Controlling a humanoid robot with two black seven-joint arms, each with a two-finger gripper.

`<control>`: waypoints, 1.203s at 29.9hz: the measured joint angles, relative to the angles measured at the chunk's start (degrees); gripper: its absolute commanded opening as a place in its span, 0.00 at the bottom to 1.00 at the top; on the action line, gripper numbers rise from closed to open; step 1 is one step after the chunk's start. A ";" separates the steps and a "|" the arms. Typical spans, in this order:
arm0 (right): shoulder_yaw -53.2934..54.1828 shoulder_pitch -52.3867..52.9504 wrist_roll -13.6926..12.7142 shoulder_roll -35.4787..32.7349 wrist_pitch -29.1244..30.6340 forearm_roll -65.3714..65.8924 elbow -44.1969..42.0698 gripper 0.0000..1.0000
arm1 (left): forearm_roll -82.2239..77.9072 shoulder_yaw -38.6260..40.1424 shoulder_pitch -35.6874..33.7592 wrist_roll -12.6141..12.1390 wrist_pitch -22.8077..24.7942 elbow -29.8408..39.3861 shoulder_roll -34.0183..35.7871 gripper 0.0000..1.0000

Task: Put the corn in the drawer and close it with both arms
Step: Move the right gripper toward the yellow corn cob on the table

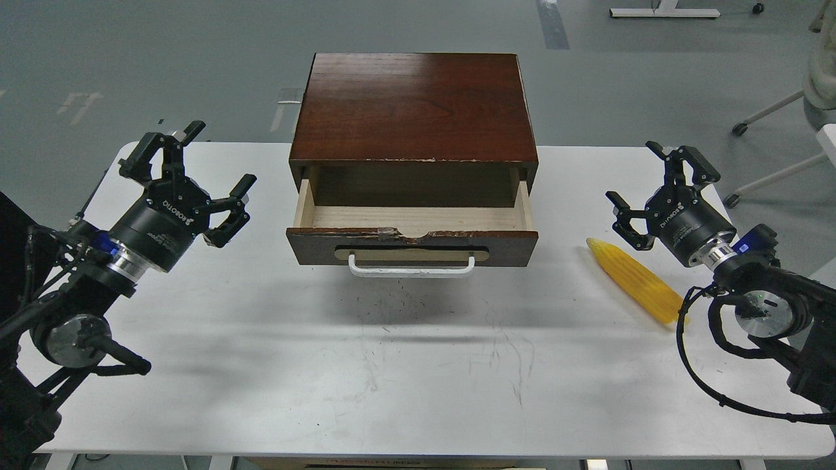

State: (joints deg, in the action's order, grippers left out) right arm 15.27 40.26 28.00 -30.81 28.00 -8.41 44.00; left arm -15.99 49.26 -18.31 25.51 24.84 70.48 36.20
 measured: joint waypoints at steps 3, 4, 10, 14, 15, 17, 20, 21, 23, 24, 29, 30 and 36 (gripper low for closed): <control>-0.05 0.00 0.00 0.16 0.00 0.06 0.00 0.99 | 0.00 0.46 0.01 0.00 -0.19 0.01 0.09 1.00; -0.06 0.00 0.00 0.19 0.00 0.06 0.00 0.99 | 0.00 0.50 0.02 0.00 -0.36 0.01 0.09 1.00; -0.18 0.45 0.00 -0.49 0.00 0.18 0.56 1.00 | 0.00 0.57 0.03 -0.14 -1.37 0.01 -0.01 1.00; -0.34 2.00 0.00 -4.15 0.00 3.49 2.77 1.00 | -0.01 0.57 -0.04 0.00 -0.91 -0.01 0.08 1.00; -0.35 2.72 0.00 -5.69 0.00 5.47 3.69 1.00 | -0.01 0.57 -0.33 0.06 -0.66 -0.05 0.22 1.00; -0.39 4.33 0.00 -9.06 0.00 10.61 6.17 1.00 | 0.00 0.57 -1.04 0.11 0.11 -0.06 0.53 1.00; -0.42 6.91 0.00 -15.10 0.00 20.49 10.04 1.00 | 0.00 0.57 -2.26 0.24 2.36 -0.08 1.43 1.00; -0.43 7.84 0.00 -17.00 0.00 24.43 10.86 1.00 | 0.00 0.57 -2.61 0.26 2.74 -0.07 1.69 1.00; -0.54 9.44 0.00 -20.06 0.00 32.59 11.81 1.00 | -0.02 0.59 -2.93 0.30 3.05 0.07 1.92 1.00; -0.61 9.90 0.00 -20.97 0.01 37.45 12.03 1.00 | -0.04 0.62 -3.04 0.30 3.10 0.17 1.96 1.00; -0.67 10.66 0.01 -24.31 0.02 60.95 12.42 1.00 | -0.14 0.58 -3.44 0.33 3.16 0.45 1.65 1.00; -0.68 10.59 0.01 -24.52 0.01 64.27 12.43 1.00 | -0.21 0.52 -3.45 0.33 3.16 0.48 1.58 1.00; -4.31 9.66 0.01 -24.43 -2.06 83.11 13.32 1.00 | -0.84 0.32 -3.49 0.33 3.16 0.76 1.57 1.00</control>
State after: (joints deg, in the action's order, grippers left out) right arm 10.96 49.92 28.01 -55.24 25.94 74.69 57.33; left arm -16.83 49.59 -21.80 25.84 28.00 71.24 37.77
